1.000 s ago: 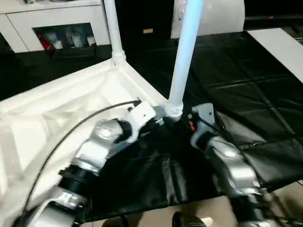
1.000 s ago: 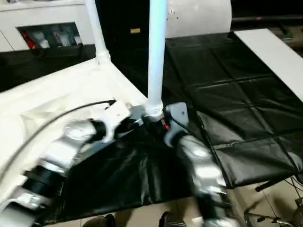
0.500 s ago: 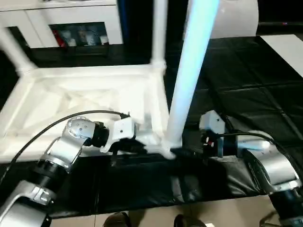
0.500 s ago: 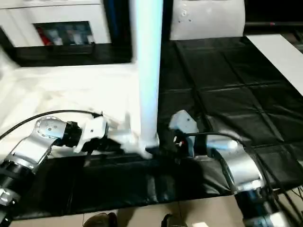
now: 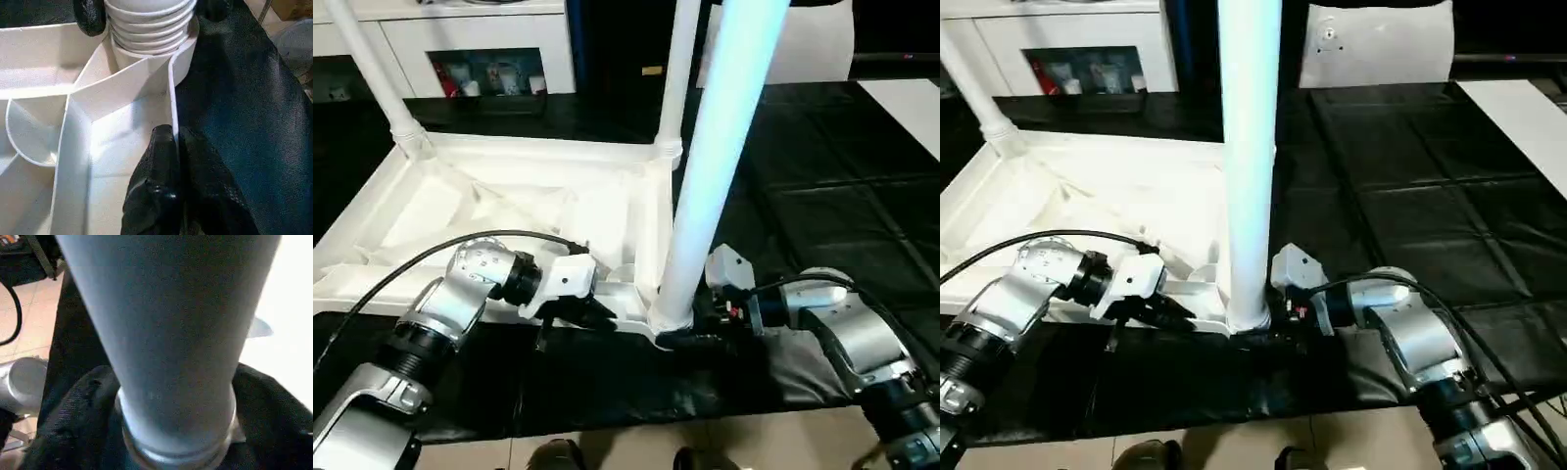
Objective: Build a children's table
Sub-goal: Rotate leg to tighten
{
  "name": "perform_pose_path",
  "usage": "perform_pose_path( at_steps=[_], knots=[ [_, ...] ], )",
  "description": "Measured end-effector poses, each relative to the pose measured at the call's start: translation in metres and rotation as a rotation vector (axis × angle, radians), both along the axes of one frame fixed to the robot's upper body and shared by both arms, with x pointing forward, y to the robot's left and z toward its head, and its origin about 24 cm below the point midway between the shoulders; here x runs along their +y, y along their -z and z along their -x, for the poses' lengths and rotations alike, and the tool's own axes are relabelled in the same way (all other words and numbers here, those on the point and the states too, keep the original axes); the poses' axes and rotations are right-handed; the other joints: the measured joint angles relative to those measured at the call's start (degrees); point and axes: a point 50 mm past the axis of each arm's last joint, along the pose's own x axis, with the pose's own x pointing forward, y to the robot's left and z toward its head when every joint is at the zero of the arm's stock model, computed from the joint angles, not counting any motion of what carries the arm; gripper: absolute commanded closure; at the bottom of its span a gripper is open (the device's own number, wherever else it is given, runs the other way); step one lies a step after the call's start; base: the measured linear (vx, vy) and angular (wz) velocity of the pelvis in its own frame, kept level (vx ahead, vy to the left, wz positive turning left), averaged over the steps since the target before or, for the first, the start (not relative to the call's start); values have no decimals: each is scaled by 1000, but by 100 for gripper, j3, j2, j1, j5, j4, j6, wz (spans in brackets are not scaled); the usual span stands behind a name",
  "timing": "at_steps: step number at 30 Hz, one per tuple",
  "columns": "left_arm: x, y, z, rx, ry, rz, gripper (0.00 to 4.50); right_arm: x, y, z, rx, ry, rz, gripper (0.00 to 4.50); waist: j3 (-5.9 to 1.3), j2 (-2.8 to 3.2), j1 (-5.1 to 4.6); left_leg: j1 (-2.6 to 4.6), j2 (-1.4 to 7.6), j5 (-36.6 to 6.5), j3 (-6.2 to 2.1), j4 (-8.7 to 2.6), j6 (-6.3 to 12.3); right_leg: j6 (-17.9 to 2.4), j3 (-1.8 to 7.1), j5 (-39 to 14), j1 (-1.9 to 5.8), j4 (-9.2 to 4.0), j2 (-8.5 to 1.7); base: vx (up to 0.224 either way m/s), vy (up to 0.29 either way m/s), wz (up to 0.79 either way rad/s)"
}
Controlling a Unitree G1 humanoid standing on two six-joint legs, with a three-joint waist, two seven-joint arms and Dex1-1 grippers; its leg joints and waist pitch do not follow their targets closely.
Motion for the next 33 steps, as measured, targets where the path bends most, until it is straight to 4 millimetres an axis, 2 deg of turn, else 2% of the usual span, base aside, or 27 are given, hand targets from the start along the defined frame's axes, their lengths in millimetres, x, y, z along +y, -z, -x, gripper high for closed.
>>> perform_pose_path(
  at_steps=[2, 5, 6, 13, 15, 19, 20, 23, 25, 27, 30, 33],
  knots=[
    [0, 0, 0, 0, 1, 0, 450, 0, 0, 0, 10, -2, -9, 135, 0, 0, 1, 0, 0, 0, 0, 0, 0, 0, 0, 0, 0, 0, 0, 0, 0, 0],
    [0, 0, 0, 5, 7, -2, 450, 0, 0, 1, 22, -2, -15, 146, 0, 0, 3, 0, 0, 0, 0, 0, 0, 0, 0, 0, 0, 0, 0, 0, 0, 0],
    [1, 0, 0, 6, 8, -2, 450, 0, 0, 1, 26, -3, -16, 163, 0, 0, 3, 0, 0, 0, 0, 1, 0, 0, 0, 0, 1, 0, 0, 0, 0, 0],
    [0, 1, 0, 6, 4, 2, 450, 0, 1, 1, 54, 11, -24, 174, 0, 0, 10, 1, 0, 0, 0, 1, 0, 0, 0, -1, 3, -1, -1, 0, 0, 0],
    [-2, 2, -2, 15, -44, 23, 450, 0, 5, 2, 70, 65, -48, 174, -1, -2, 18, 11, 0, 0, 2, 1, 0, 0, 1, -1, 15, -2, -2, 0, 0, 0],
    [-7, 4, -7, 16, -167, 51, 450, 1, 9, -2, 71, 229, -86, 175, 3, -10, -27, 38, -4, 0, 3, 1, -1, 18, 8, -11, 35, -3, -5, 0, 0, 0],
    [-8, 4, -9, 12, -209, 57, 450, 3, 10, -4, 64, 288, -100, 175, 5, -14, -46, 39, -4, 2, 3, 1, -4, 28, 8, -17, 33, -3, -5, 0, 0, 0],
    [-16, 7, -13, 31, -395, 111, 450, 9, 13, -14, 30, 526, -142, 175, 8, -11, -195, 38, -14, 6, 2, 0, -10, 31, 14, -19, 24, -12, -10, 0, 0, 0],
    [-28, 8, -14, 41, -485, 148, 450, 10, 14, -21, 20, 671, -163, 175, 10, -10, -317, 36, -37, 6, -1, 0, -10, 32, 16, -19, 14, -18, -29, 0, 0, 0],
    [-41, 8, -15, 37, -577, 177, 450, 13, 13, -29, 14, 798, -182, 175, 10, -8, -387, 33, -43, 6, -1, -1, -9, 31, 17, -19, 4, -20, -34, 0, 0, 0],
    [-57, 7, -14, 2, -735, 193, 450, 26, 11, -43, 9, 989, -199, 175, 8, -1, -477, 27, -43, 6, -1, -11, -9, 30, 16, -17, -11, -14, -32, 0, 0, 0],
    [-65, 4, -11, -21, -796, 200, 450, 32, 7, -48, -15, 1046, -192, 175, 7, -1, -497, 17, -41, 6, -3, -28, -9, 26, 14, -11, -27, -14, -25, 0, 0, 0]
  ],
)
